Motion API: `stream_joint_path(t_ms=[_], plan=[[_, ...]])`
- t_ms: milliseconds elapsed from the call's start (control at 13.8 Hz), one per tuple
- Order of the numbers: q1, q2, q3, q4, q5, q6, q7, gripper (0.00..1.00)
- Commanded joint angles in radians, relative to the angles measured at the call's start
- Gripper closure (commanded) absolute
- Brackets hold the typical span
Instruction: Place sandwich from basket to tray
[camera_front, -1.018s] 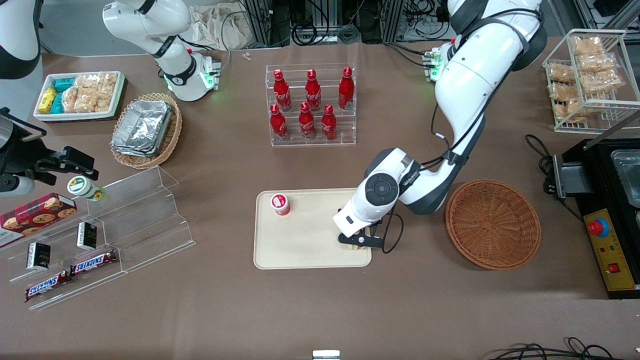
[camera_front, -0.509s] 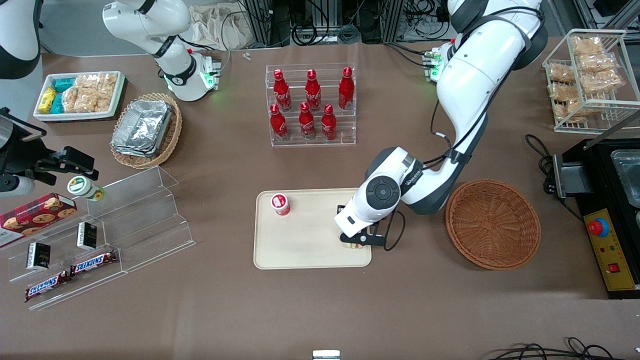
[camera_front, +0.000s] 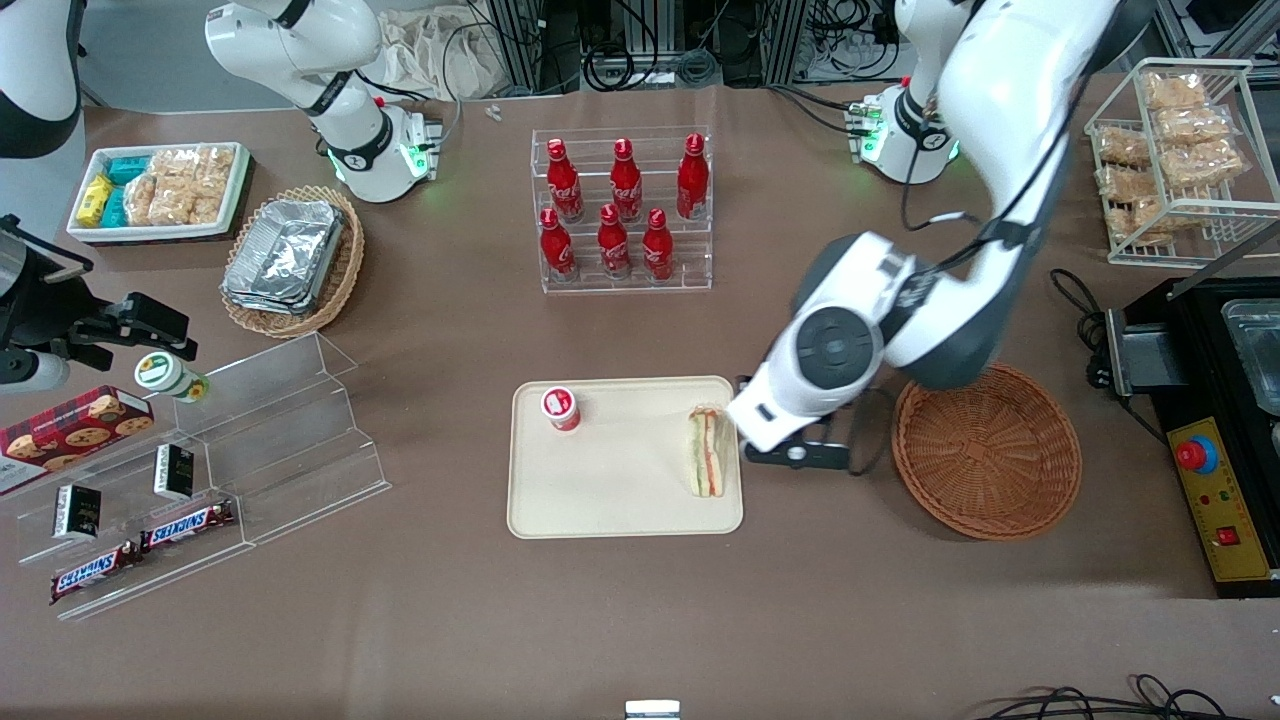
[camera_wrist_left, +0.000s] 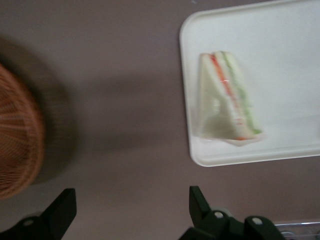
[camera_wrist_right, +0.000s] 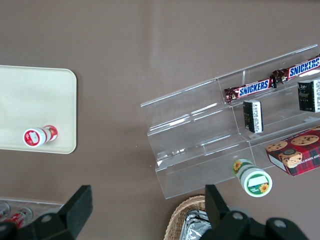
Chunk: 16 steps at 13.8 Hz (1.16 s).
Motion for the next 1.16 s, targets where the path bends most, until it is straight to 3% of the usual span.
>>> stream_joint_path(t_ms=[0, 364, 582, 1091], plan=[[0.091, -0.182, 0.000, -0.148, -0.015, -0.031, 0.081, 0.00], [0.264, -0.328, 0.003, -0.101, -0.017, -0.172, 0.354, 0.00], [0.336, -0.330, 0.006, 0.001, -0.007, -0.335, 0.371, 0.00], [0.403, -0.339, 0.023, 0.020, -0.009, -0.344, 0.371, 0.00]])
